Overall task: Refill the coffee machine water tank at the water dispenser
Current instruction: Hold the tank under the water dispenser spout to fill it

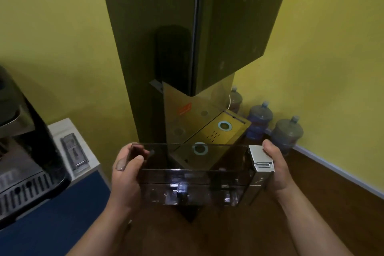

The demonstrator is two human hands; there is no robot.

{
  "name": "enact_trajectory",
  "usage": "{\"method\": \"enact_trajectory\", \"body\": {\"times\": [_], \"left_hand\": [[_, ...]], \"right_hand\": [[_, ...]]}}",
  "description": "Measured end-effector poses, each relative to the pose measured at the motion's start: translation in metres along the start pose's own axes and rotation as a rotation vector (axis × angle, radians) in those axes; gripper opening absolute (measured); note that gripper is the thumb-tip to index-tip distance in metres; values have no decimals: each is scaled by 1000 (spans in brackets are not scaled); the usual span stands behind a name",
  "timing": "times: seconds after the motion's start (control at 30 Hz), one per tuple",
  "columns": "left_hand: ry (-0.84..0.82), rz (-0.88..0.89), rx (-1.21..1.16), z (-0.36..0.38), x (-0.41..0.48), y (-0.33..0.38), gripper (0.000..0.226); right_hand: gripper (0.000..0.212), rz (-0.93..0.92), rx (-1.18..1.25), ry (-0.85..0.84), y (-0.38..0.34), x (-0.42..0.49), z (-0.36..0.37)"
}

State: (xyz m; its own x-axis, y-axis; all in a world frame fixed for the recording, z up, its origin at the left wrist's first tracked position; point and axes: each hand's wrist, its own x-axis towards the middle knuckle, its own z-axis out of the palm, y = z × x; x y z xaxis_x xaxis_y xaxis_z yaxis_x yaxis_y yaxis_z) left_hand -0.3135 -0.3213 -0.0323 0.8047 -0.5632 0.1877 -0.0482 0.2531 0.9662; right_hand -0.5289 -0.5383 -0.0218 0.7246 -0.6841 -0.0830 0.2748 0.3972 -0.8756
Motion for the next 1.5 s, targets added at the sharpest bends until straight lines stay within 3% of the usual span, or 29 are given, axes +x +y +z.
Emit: {"method": "enact_trajectory", "body": {"times": [0.1, 0.57, 0.73, 0.83, 0.93, 1.0, 1.1, 1.3, 1.5], "left_hand": [[-26, 32, 16, 44, 0, -5, 25], [114, 30, 81, 212, -15, -38, 29], [236, -1, 120, 243, 9, -53, 25], [303, -62, 71, 256, 29, -62, 20], [371, -109, -15, 273, 59, -73, 21], [405, -135, -26, 283, 77, -81, 27], [457, -202, -62, 299, 95, -86, 21], [563, -215, -128, 315, 131, -99, 41], [651, -247, -133, 339, 149, -112, 26]], "right_hand": [[67, -11, 18, -14, -16, 5, -45], [96, 45, 27, -53, -96, 47, -202], [89, -84, -82, -46, -112, 76, -216], [76, -233, -331, -103, -125, 89, -213], [85, -349, -622, -117, -138, 114, -215], [69, -375, -746, -110, -145, 132, -218], [44, -355, -729, -114, -153, 161, -221], [43, -383, -694, -141, -157, 216, -230], [53, -358, -739, -300, -175, 269, -254]]}}
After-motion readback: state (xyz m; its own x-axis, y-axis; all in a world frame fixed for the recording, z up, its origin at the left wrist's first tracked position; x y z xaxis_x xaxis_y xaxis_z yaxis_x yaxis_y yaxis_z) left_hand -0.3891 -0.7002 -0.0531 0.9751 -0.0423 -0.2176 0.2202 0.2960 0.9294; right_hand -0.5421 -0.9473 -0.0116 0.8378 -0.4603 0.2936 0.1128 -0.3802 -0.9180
